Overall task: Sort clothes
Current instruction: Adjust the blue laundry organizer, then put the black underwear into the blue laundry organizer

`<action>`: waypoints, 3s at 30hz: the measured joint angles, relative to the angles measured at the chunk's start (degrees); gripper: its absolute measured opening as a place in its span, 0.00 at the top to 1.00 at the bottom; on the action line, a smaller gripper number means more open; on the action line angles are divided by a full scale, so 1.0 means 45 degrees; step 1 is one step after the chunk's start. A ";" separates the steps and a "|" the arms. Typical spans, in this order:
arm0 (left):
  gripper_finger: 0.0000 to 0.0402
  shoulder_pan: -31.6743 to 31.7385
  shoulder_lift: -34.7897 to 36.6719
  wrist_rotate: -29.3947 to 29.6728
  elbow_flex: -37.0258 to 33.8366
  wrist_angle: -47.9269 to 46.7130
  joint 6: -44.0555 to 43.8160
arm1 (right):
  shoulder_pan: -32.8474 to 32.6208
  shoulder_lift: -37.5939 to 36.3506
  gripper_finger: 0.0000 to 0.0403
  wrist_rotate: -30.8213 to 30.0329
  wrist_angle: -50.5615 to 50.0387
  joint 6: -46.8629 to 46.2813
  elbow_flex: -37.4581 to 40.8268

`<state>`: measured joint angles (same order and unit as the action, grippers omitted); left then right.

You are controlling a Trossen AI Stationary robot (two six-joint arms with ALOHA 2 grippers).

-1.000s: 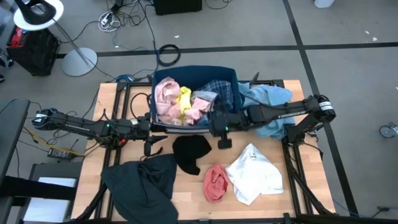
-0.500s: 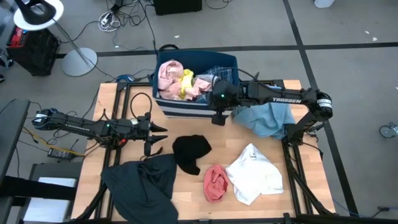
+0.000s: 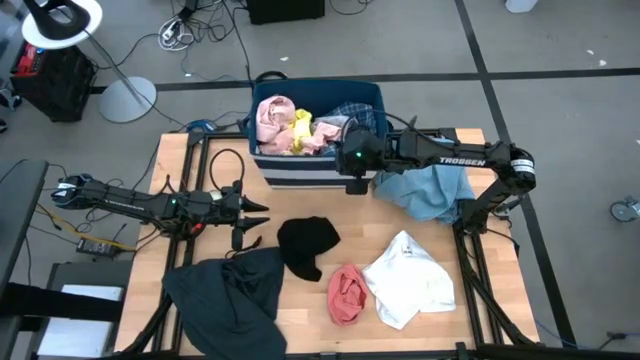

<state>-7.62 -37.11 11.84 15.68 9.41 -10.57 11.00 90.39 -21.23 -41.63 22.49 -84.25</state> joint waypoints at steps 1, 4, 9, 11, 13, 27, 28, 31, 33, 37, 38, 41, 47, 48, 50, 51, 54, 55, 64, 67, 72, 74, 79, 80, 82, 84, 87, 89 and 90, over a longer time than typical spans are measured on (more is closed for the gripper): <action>0.64 0.0000 0.0000 -0.0001 0.0000 0.0000 0.0000 | -0.0023 -0.0013 0.74 0.0032 0.0000 0.0016 0.0000; 0.64 0.0000 -0.0001 -0.0001 0.0000 -0.0005 0.0005 | -0.0276 -0.0039 0.72 0.0138 -0.0046 0.0026 0.0004; 0.64 0.0000 -0.0004 -0.0001 0.0000 -0.0039 0.0006 | -0.0983 -0.0200 0.69 -0.0504 -0.0099 0.0037 0.0019; 0.64 0.0000 0.0001 0.0003 0.0004 -0.0029 0.0010 | -0.1318 -0.0336 0.68 -0.1016 -0.0045 0.0056 0.0019; 0.64 0.0000 -0.0004 0.0013 0.0005 -0.0031 0.0010 | -0.1608 -0.0497 0.67 -0.1472 -0.0030 0.0060 0.0019; 0.64 0.0000 -0.0004 0.0043 0.0005 -0.0019 0.0010 | -0.4146 -0.2825 0.65 0.1173 -0.0644 -0.5182 0.0007; 0.64 0.0000 -0.0004 0.0043 0.0005 -0.0020 0.0010 | -0.4409 -0.2897 0.65 0.1426 -0.0654 -0.5523 0.0077; 0.64 0.0000 -0.0004 0.0043 0.0005 -0.0005 0.0010 | -0.5220 -0.2966 0.65 0.1174 -0.0552 -0.5966 0.0717; 0.64 0.0000 -0.0004 0.0043 0.0005 0.0013 0.0010 | -0.5566 -0.2790 0.66 0.0686 -0.0254 -0.6001 0.1273; 0.64 0.0000 -0.0004 0.0043 0.0005 0.0029 0.0010 | -0.5862 -0.2067 0.66 0.0538 0.1716 -0.6006 0.2683; 0.64 0.0000 -0.0002 0.0043 0.0005 0.0038 0.0010 | -0.5867 -0.1793 0.65 0.0575 0.2479 -0.5994 0.3014; 0.64 0.0000 -0.0004 0.0043 0.0005 0.0029 0.0007 | -0.5871 -0.0840 0.66 0.0654 0.4698 -0.5822 0.3770; 0.64 0.0000 -0.0004 0.0038 0.0005 0.0022 -0.0015 | -0.5728 0.1242 0.66 0.0650 0.7614 -0.5608 0.3929; 0.64 0.0000 -0.0004 0.0038 0.0005 0.0029 -0.0015 | -0.5690 0.1516 0.65 0.0650 0.7957 -0.5618 0.3929; 0.64 0.0000 -0.0004 0.0038 0.0005 0.0019 -0.0019 | -0.5660 0.1935 0.64 0.0650 0.8189 -0.5754 0.3929; 0.64 0.0000 -0.0002 0.0038 0.0005 0.0026 -0.0019 | -0.5650 0.2118 0.63 0.0650 0.8315 -0.5896 0.3929; 0.64 0.0000 0.0000 0.0038 0.0005 0.0029 -0.0023 | -0.5558 0.2506 0.57 0.0650 0.8397 -0.6049 0.3925; 0.64 0.0000 -0.0004 0.0038 0.0005 0.0018 -0.0019 | -0.5507 0.2627 0.55 0.0656 0.8452 -0.6029 0.3925; 0.64 0.0000 -0.0003 0.0038 0.0005 0.0041 -0.0029 | -0.4627 0.4418 0.26 0.0633 1.0501 -0.4884 0.3920; 0.64 0.0000 -0.0004 0.0033 0.0005 0.0038 -0.0029 | -0.4317 0.5238 0.19 0.0673 1.1216 -0.5122 0.3915; 0.64 0.0000 -0.0003 0.0033 0.0005 0.0045 -0.0019 | -0.4133 0.6333 0.16 0.0776 1.1848 -0.6042 0.3915; 0.64 0.0000 -0.0001 0.0033 0.0005 0.0032 -0.0017 | -0.4163 0.6557 0.19 0.0906 1.2063 -0.6225 0.3904; 0.64 0.0000 -0.0004 0.0033 0.0005 0.0034 -0.0010 | -0.4413 0.6686 0.46 0.1100 1.2263 -0.6147 0.3886; 0.64 0.0000 0.0001 0.0033 0.0005 0.0039 -0.0010 | -0.4454 0.6650 0.54 0.1129 1.2230 -0.6030 0.3891; 0.64 0.0000 -0.0004 0.0033 0.0005 0.0039 -0.0010 | -0.4529 0.6438 0.71 0.1146 1.1993 -0.5783 0.3919; 0.64 0.0000 -0.0004 0.0033 0.0005 0.0053 -0.0010 | -0.4582 0.6119 0.88 0.1150 1.1898 -0.5513 0.3929; 0.64 0.0000 -0.0003 0.0033 0.0005 0.0044 -0.0010 | -0.4609 0.5363 0.95 0.1136 1.1706 -0.5063 0.3920; 0.64 0.0000 0.0001 0.0033 0.0005 0.0051 -0.0007 | -0.4609 0.4758 0.94 0.1128 1.1396 -0.4978 0.3925; 0.64 0.0000 0.0001 0.0033 0.0005 0.0054 -0.0005 | -0.4609 0.4393 0.94 0.1114 1.1263 -0.4967 0.3925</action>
<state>-7.62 -37.10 11.99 15.70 9.65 -10.59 -9.74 110.16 -16.22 9.06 0.14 -66.59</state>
